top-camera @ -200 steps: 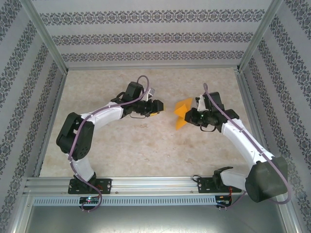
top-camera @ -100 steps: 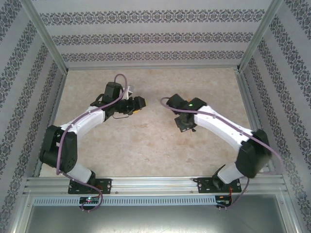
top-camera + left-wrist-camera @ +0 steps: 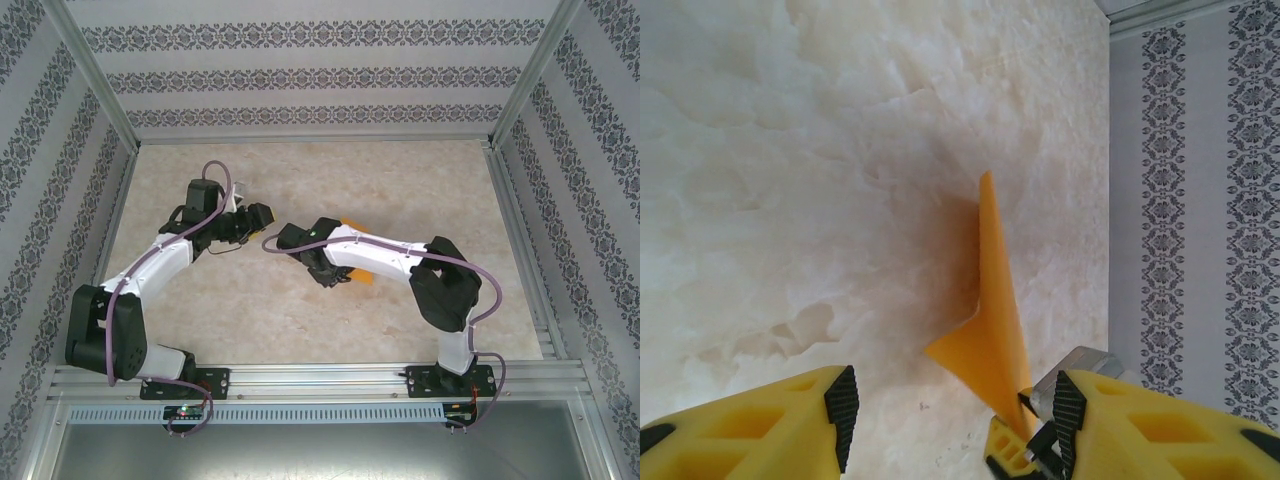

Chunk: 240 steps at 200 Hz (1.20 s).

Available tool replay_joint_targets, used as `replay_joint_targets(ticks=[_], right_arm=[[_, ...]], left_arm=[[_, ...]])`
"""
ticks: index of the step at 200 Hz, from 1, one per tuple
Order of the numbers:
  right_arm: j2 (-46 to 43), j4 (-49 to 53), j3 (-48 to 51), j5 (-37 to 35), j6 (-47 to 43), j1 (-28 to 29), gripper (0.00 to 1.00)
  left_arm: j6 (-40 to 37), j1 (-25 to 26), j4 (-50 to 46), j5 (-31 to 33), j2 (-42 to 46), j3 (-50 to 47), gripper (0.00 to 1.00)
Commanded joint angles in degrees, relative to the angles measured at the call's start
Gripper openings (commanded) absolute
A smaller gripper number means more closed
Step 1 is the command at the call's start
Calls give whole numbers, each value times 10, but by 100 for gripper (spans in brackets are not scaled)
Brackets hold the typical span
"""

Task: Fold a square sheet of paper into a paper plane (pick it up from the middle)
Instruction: Turn over the paper at the center of the table.

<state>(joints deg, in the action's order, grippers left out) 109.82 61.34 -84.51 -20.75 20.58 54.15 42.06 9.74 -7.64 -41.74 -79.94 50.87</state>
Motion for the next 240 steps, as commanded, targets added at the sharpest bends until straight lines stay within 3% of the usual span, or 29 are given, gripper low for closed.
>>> replay_joint_targets(ticks=[1,76,103,126,191,240], right_arm=[[-5,-55,13,66,-4,2,35],[-87,-181,102,207,7,-24,50],[-138,-236,153,282,25,-57,52],[-179,-256,190,305,37,-80,52],[-332,-344,392,367,128,-205,53],[-357,-471,496,457,200,-260,56]], left_arm=[[-21,-8,-27,1,14,-7,57],[-31,3,-16,-47,-46,7,57],[-33,29,-12,-52,-81,30,57],[-36,61,-9,-50,-122,61,57],[-30,161,11,-31,-213,117,42],[-38,212,21,-37,-269,126,29]])
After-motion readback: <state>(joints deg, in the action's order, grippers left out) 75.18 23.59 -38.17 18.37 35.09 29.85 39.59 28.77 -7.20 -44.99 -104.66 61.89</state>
